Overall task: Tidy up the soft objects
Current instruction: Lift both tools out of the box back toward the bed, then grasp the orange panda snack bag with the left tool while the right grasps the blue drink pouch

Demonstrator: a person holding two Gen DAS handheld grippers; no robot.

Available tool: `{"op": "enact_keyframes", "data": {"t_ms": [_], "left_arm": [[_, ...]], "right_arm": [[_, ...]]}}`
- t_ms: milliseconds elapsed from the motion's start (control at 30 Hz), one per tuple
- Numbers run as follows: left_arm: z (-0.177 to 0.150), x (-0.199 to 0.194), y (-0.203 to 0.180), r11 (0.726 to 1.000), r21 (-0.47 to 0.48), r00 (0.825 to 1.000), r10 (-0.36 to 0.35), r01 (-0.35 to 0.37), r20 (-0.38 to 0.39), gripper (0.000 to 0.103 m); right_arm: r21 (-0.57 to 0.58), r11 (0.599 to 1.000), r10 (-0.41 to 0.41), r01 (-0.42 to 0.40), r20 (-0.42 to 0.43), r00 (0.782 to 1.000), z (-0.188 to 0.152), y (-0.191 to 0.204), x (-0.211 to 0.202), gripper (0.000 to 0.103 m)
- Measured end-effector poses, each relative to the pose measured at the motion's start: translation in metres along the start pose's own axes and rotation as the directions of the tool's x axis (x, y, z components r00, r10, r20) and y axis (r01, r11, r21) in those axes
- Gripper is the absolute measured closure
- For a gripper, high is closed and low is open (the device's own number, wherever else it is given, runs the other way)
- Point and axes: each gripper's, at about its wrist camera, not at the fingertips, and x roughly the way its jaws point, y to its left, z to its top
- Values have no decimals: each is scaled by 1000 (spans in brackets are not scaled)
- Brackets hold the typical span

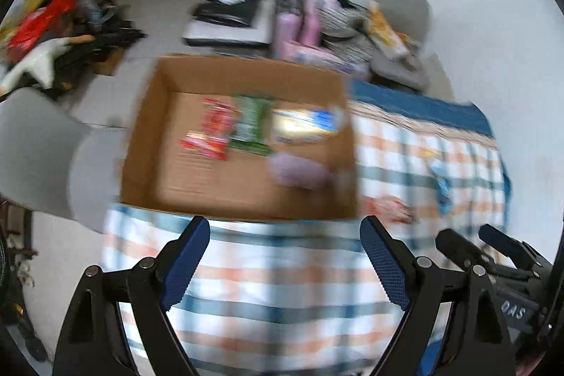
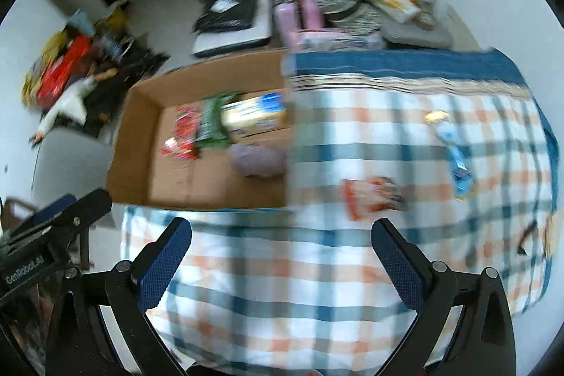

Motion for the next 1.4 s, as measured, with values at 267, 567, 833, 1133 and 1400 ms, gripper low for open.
{"op": "enact_keyframes", "data": {"t_ms": [267,567,833,1133,1400], "left_arm": [[3,106,-149,987,121,969,-78,109,-234,16],[7,239,-195,996,14,865,-66,84,-497,16],[5,300,-207,999,47,814,38,-13,-579,16],[-8,328,-201,996,53,782,85,-66,-618,17],[-15,319,-198,993,70,800,119,-96,-588,47]], "right_arm": [[176,976,-127,132,-37,991,11,-173,-6,0],[244,966,-40,82,-170,985,44,-285,74,0],[198,977,-14,84,-330,944,74,-310,173,14],[128,990,-4,66,-435,900,94,-294,242,33],[76,990,-69,119,-470,880,96,-279,262,47]]}}
